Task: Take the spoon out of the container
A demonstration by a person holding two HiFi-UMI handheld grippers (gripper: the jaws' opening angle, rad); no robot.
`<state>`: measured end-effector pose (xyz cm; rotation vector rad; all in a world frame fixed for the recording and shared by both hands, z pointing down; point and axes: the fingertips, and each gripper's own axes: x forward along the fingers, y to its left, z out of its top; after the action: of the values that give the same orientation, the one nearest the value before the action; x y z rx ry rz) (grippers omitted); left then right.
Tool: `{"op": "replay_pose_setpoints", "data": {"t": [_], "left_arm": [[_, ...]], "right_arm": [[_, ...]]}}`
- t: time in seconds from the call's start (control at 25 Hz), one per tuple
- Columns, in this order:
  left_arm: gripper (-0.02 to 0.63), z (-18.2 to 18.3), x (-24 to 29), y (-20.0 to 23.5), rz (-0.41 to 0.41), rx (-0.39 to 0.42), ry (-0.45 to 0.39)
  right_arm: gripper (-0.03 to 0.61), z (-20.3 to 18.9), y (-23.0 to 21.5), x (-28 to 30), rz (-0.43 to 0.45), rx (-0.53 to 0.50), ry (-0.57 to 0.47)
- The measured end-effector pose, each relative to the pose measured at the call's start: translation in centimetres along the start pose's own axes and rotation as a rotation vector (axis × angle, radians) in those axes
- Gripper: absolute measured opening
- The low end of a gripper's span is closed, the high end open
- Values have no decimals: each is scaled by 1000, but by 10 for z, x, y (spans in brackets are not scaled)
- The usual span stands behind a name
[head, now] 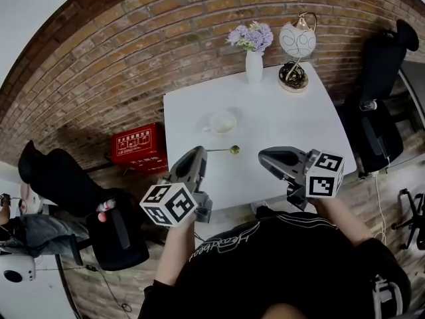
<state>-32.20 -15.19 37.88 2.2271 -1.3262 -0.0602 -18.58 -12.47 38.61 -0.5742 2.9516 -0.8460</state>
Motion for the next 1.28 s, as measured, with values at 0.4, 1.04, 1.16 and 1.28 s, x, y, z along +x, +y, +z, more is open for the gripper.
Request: {"op": "replay_pose_setpoints", "data": {"t": [0.4,1.04,1.16,1.28], "left_arm": [[6,-28,-36,-43,-92,97,61],[7,-43,-58,-61,-166,100,81],[8,-44,-61,-63,-173,99,79],[8,-45,-63,-65,-180,101,79]], "right_arm": [[-3,-21,32,-11,-37,-8,-43],[-3,-43,41,-18,-79,17,-37],[-3,-43,44,-20,-84,12,-35],[-3,-44,48,-20,-82,6,-30]]}}
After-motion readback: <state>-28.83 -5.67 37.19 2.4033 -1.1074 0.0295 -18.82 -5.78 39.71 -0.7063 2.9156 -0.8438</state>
